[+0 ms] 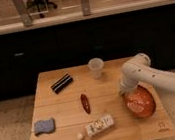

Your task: Drag the ceramic bowl in a circle

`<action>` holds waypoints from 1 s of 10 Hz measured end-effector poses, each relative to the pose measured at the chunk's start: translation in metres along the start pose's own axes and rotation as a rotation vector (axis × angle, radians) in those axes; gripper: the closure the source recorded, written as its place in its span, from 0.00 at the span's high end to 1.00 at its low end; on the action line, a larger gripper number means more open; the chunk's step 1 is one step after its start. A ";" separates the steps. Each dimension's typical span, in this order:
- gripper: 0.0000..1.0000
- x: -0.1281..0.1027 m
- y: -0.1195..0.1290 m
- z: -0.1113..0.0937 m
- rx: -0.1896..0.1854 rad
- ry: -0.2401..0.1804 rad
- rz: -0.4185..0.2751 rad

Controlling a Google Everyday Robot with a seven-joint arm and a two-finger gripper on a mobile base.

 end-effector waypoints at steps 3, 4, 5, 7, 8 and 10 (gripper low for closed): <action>0.03 -0.002 -0.003 0.000 0.008 0.001 -0.019; 0.03 -0.003 -0.006 0.000 0.010 0.001 -0.026; 0.03 -0.004 -0.009 0.000 0.013 0.002 -0.035; 0.03 -0.001 -0.007 -0.002 0.020 0.002 -0.038; 0.03 0.001 -0.003 -0.003 0.020 -0.001 -0.038; 0.03 0.004 0.000 -0.005 0.024 -0.003 -0.034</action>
